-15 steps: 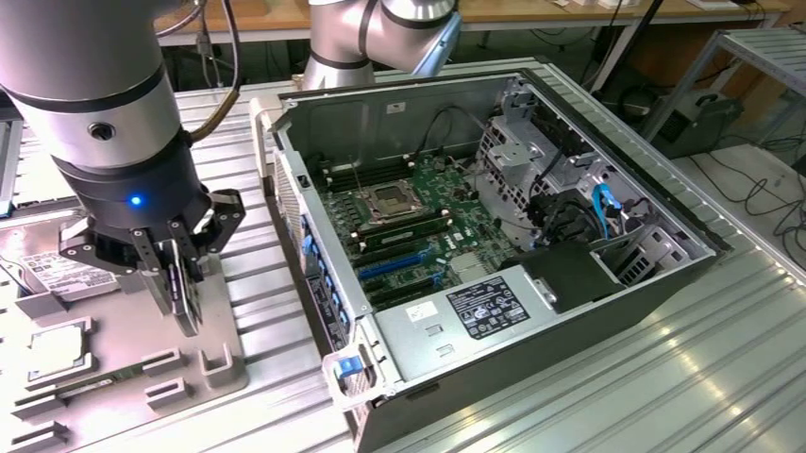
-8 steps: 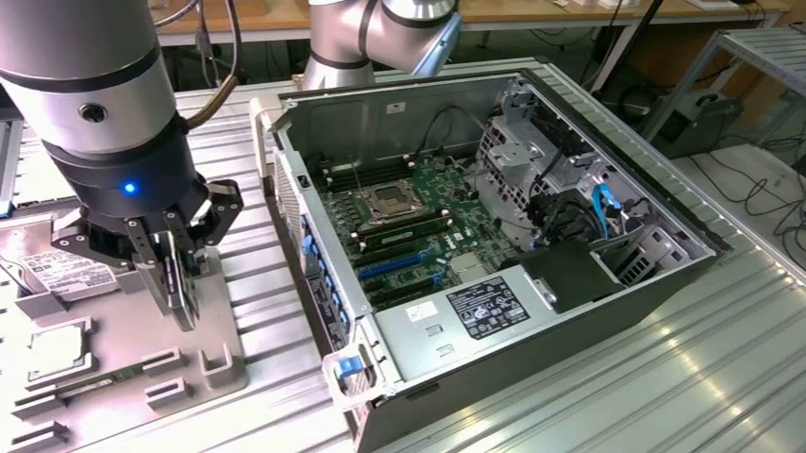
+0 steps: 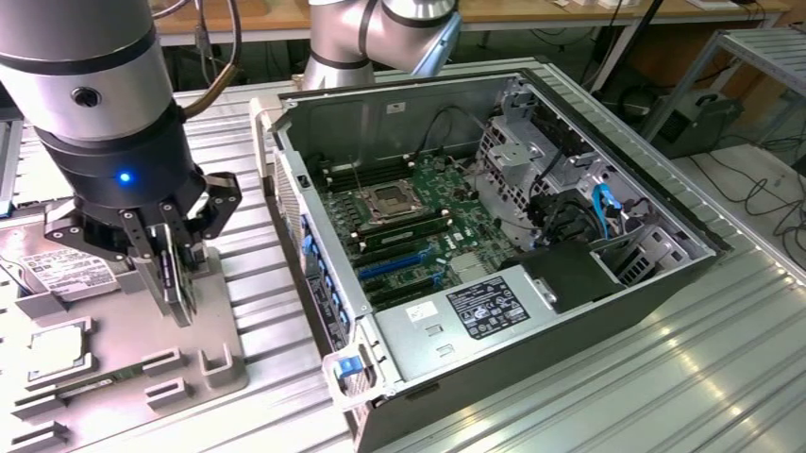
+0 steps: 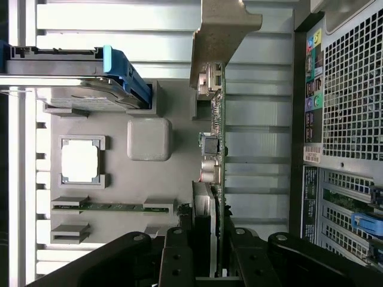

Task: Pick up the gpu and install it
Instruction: 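Pick up the gpu and move the gpu toward the slot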

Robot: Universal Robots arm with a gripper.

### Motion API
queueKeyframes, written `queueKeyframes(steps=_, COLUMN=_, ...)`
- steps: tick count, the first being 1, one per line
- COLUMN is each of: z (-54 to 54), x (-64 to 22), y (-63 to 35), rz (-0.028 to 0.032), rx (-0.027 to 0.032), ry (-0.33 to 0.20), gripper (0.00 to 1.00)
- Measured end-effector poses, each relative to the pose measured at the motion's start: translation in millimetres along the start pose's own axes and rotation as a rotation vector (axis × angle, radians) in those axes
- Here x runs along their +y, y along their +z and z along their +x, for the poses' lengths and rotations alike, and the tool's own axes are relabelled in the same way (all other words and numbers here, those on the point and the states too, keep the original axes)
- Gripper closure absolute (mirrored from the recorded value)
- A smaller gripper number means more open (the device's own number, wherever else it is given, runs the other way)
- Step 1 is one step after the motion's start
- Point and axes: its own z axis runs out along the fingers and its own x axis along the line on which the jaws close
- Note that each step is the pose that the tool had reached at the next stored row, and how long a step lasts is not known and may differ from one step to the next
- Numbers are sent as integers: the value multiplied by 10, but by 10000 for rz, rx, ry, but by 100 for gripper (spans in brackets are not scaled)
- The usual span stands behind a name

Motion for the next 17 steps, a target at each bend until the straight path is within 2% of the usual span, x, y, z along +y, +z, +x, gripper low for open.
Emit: queueKeyframes(steps=17, z=-4, x=10, y=-200, rz=-2, rx=100, ry=6, gripper=72)
